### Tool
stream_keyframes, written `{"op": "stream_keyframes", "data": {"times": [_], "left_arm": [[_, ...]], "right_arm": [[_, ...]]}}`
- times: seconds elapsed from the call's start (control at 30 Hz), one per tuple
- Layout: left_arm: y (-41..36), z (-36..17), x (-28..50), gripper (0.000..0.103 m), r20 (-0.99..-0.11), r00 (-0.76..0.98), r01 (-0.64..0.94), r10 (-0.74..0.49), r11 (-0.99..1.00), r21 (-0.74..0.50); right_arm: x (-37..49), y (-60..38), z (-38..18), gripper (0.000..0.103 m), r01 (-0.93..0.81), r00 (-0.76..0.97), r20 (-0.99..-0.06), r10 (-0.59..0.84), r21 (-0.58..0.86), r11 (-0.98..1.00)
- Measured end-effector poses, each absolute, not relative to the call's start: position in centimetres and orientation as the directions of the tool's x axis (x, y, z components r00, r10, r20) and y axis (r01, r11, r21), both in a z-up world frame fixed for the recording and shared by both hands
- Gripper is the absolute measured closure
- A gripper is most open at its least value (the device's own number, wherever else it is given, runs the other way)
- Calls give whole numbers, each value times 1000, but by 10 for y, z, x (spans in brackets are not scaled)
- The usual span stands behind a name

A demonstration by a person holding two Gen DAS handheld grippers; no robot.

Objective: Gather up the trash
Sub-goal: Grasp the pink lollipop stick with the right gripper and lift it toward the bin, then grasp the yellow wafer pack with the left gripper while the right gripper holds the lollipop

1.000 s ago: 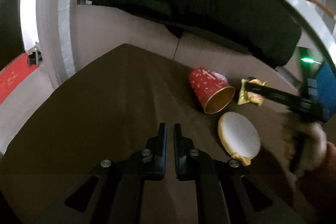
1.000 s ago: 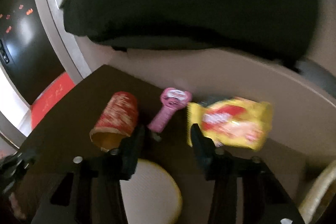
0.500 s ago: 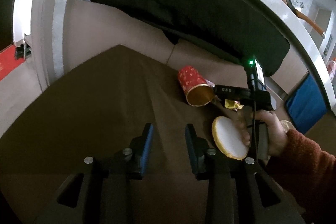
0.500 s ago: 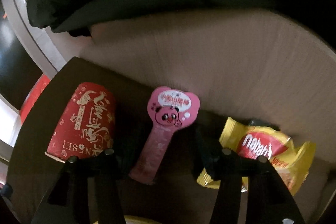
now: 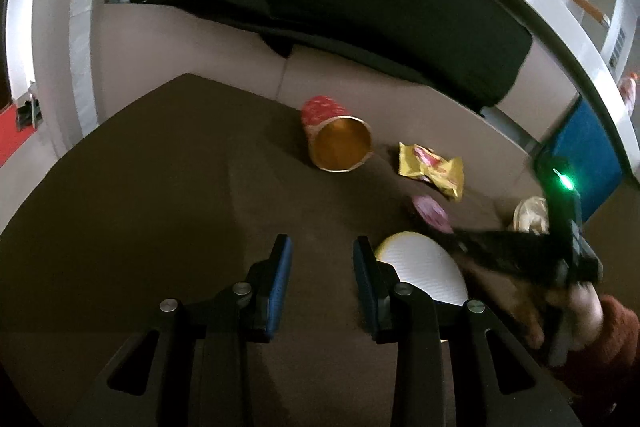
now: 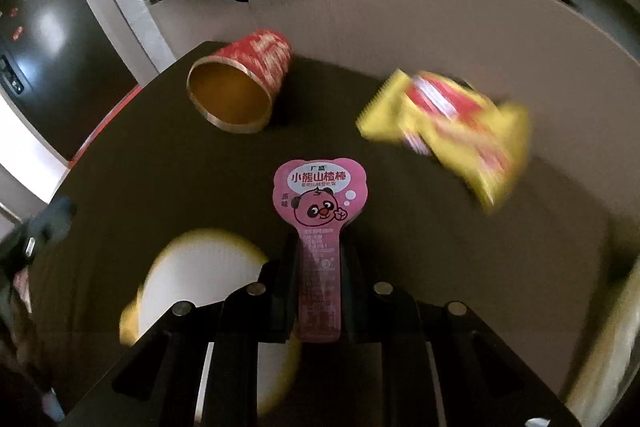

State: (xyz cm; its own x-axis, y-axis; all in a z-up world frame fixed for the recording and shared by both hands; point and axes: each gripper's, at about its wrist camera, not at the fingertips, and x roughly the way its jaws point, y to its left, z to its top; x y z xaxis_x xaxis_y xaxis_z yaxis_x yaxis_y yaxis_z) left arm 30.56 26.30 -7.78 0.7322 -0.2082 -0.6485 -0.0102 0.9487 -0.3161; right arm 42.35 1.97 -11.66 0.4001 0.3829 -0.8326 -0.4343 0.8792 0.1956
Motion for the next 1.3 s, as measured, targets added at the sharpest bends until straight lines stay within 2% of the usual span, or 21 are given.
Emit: {"op": "stream_keyframes", "data": {"times": [0.17,0.3,0.33,0.4,0.43,0.6,0.8,1.0,1.17,1.3], "left_arm": [[231,-77,317,70,-656,704,26,-274,932,-362],[206,-74,327,70,-663,702,27,-258,941,-337],[202,-73,328,70,-664,702,25,-258,940,-339],[197,-72,329,70,-663,702,22,-259,939,-344],[195,-71,329,70,-663,703,20,-258,939,-344],[172,-66,353,69,-640,722,39,-264,938,-344],[135,-70,431,69,-649,673,136,-355,922,-363],[117,-100,511,69,-754,624,55,-202,975,-216],[115,-120,536,65,-797,568,-3,-205,968,-252],[106,-120,532,64,-796,580,-21,-173,974,-227]], "right_arm": [[392,-31,-118,86,-360,441,-823,358,204,911],[376,-59,-114,82,-343,491,-791,365,209,916],[373,-64,-112,78,-346,500,-782,373,215,913],[370,-65,-110,48,-356,512,-764,392,227,907],[369,-68,-109,47,-357,518,-757,398,232,905],[357,-76,-102,47,-351,574,-712,405,232,907],[342,-98,-87,47,-310,655,-664,362,201,929],[331,-132,-80,47,-255,687,-643,337,222,941],[323,-149,-84,47,-228,696,-642,322,227,947],[325,-153,-91,47,-215,689,-649,322,241,946]]}}
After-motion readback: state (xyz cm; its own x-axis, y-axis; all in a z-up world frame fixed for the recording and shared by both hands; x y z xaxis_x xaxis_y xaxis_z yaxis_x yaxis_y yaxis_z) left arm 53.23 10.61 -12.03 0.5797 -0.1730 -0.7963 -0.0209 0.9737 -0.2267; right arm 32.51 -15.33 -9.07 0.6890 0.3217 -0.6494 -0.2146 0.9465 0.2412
